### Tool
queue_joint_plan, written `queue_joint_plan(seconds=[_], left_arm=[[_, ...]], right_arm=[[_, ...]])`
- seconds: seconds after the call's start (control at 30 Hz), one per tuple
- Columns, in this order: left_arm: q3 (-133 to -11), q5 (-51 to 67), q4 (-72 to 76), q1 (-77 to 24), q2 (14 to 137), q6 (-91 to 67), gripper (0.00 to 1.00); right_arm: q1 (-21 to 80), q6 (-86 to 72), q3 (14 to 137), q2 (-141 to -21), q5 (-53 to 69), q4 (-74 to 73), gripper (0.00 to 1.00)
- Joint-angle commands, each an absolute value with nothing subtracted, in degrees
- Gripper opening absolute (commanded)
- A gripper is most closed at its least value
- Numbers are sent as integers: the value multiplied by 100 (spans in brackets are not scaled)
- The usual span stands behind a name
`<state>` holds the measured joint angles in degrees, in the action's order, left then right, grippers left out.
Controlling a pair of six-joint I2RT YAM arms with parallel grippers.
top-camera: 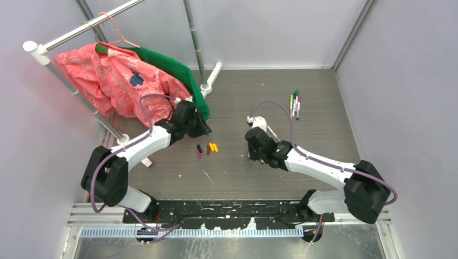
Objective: Open the pen caps
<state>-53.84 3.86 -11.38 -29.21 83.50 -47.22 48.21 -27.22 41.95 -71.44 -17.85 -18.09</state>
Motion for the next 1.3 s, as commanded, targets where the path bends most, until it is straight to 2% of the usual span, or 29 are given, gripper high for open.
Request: queue_joint_plan(seconds=[0.0, 0.37, 1.1, 1.27], left_arm=[[-5406, -490, -1918, -3080, 8536, -4245, 0], [-5283, -1107, -2250, -3365, 8737, -4166, 1], [-5155, -1214, -2250, -3393, 8881, -4161, 21], [-5142, -1204, -2248, -3406, 8903, -4166, 23]], right_arm=[[4786, -2702, 4430, -7295, -2590, -2085, 1], [4624, -2775, 4403, -7540, -2745, -2137, 1], [4468, -2968, 4627, -8384, -2402, -1763, 1], [4474, -3001, 4624, -8513, -2381, -1731, 6]])
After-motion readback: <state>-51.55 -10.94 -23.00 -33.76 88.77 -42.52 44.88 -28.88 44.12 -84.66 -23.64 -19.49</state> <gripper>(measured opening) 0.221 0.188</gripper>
